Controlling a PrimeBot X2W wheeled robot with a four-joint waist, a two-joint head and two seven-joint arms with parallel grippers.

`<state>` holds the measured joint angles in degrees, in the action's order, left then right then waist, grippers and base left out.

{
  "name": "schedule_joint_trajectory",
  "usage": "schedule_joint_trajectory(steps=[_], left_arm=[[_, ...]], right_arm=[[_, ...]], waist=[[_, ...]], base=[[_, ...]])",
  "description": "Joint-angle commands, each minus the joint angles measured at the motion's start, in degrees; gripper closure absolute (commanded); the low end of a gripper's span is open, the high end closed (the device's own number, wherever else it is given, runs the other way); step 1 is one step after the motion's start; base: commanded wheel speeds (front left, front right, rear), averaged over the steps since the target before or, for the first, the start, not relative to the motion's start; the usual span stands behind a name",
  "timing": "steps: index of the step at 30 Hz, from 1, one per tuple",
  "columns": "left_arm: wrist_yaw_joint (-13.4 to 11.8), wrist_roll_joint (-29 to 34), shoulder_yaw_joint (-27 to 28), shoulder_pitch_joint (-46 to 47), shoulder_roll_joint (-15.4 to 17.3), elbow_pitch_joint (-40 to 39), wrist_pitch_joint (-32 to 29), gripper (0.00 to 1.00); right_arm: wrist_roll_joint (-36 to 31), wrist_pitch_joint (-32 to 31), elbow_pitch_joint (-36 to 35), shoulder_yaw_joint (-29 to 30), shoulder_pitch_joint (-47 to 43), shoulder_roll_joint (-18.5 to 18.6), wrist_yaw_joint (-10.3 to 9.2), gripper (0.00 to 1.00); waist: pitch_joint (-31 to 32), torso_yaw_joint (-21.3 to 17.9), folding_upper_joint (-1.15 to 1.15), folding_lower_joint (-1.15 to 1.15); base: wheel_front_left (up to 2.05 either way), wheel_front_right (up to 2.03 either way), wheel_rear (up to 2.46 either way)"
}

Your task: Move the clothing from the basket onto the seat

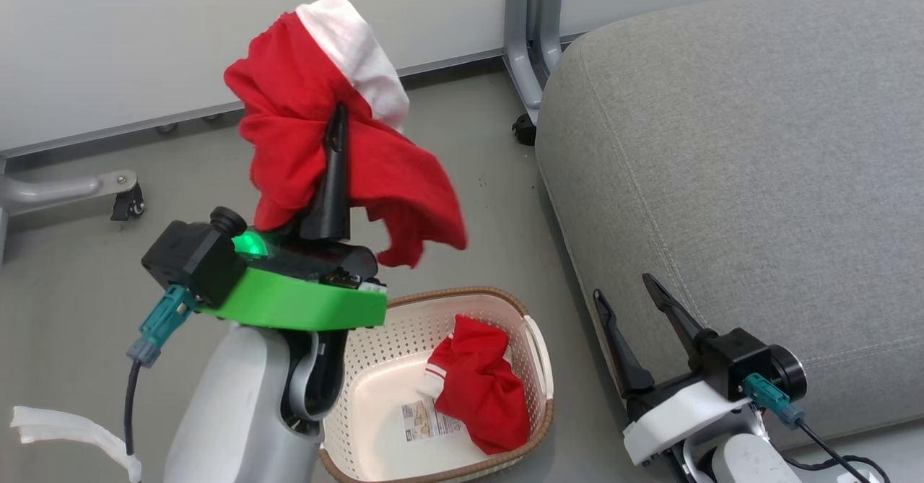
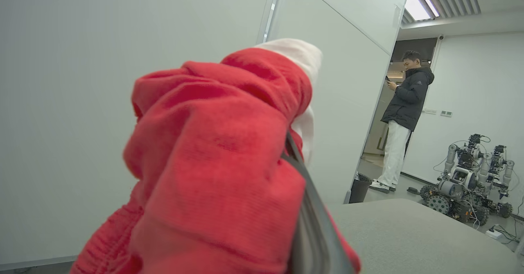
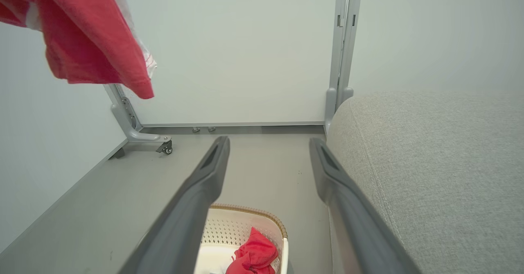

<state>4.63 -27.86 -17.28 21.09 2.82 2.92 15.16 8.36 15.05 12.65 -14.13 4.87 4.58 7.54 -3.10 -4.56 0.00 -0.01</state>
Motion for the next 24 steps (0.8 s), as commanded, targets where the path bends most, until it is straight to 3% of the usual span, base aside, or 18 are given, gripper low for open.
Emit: schedule_joint_trajectory(steps=[1, 8, 13, 24], left_arm=[[-0.51, -0.50, -0.69, -1.15, 0.16, -1.11, -0.02, 1.00], [-0.84, -2.89, -4.80, -2.57, 0.18, -2.94, -0.03, 1.00], [0.28, -3.27, -7.63, -3.14, 0.18, -1.22, -0.03, 1.00], [1.22, -4.63, -6.44, -4.32, 0.19, -1.82, -0.02, 1.00]], right_arm=[[-0.25, 0.20, -0.13, -0.11, -0.27, 0.31, -0.10, 0.00], [0.14, 0.20, -0.20, -0.57, -0.51, 0.01, -0.10, 0.00], [0.57, 0.20, 0.13, -1.24, -0.78, 0.12, -0.10, 0.00], [0.94, 0.20, 0.12, -1.72, -1.36, 0.15, -0.10, 0.00]], waist=[[-0.17, -0.18, 0.00, 0.01], [0.46, -0.79, 0.00, 0.01], [1.10, -1.29, 0.00, 0.01], [2.20, -1.80, 0.00, 0.01]], base=[[0.00, 0.00, 0.00], [0.00, 0.00, 0.00], [0.00, 0.00, 0.00], [0.00, 0.00, 0.00]])
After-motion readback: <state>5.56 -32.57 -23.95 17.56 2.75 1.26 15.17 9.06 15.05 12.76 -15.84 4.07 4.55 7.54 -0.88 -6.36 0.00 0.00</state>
